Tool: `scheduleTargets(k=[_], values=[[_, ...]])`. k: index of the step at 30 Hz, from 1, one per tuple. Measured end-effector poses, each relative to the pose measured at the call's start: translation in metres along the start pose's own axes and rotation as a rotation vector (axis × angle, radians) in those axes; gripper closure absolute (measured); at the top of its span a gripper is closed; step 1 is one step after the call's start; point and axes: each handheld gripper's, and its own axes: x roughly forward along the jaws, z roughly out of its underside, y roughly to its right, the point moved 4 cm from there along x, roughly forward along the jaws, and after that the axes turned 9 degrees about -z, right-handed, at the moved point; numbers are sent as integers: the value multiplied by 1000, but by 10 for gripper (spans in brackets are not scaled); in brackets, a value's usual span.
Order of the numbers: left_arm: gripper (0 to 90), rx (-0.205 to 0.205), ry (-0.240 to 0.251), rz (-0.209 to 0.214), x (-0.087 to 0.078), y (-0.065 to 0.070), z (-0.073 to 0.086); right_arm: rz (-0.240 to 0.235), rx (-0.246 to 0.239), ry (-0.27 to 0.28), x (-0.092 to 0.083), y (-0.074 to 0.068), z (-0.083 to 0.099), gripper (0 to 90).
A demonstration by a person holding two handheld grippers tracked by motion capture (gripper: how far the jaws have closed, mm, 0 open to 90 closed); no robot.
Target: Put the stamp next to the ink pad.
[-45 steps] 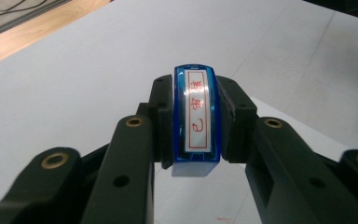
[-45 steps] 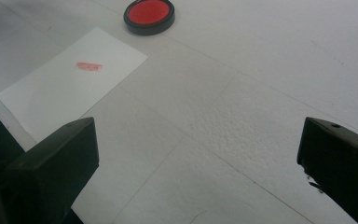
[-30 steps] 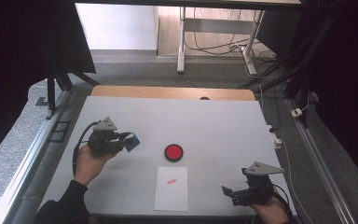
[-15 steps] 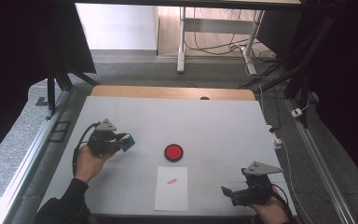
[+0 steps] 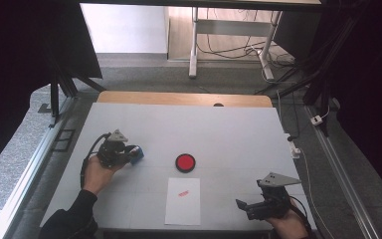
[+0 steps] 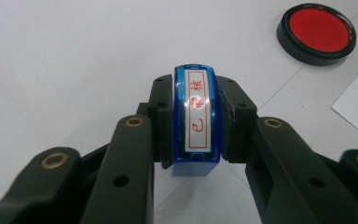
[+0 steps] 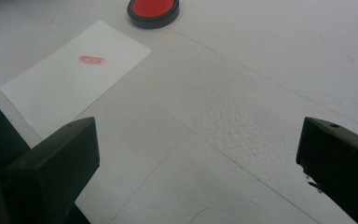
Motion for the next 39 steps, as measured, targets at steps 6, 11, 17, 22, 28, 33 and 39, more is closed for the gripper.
scheduleTargets(k=[6,11,17,22,28,33,39], values=[[697,0,-17,1,4,-1,3,0,1,0,0,0,0,0],[693,-5,-43,9,6,-1,6,-2,1,-2,0,0,0,0],[660,-21,-46,19,7,-2,6,-1,2,-4,0,0,0,0],[592,-52,-30,31,2,-4,3,-1,2,-4,1,0,0,0],[480,-89,-11,61,-6,-4,-1,-5,1,-2,0,0,0,0],[349,-92,16,79,-13,-1,-5,-10,3,1,0,0,0,0],[222,-87,55,105,-24,5,-10,-11,4,0,0,0,0,0]])
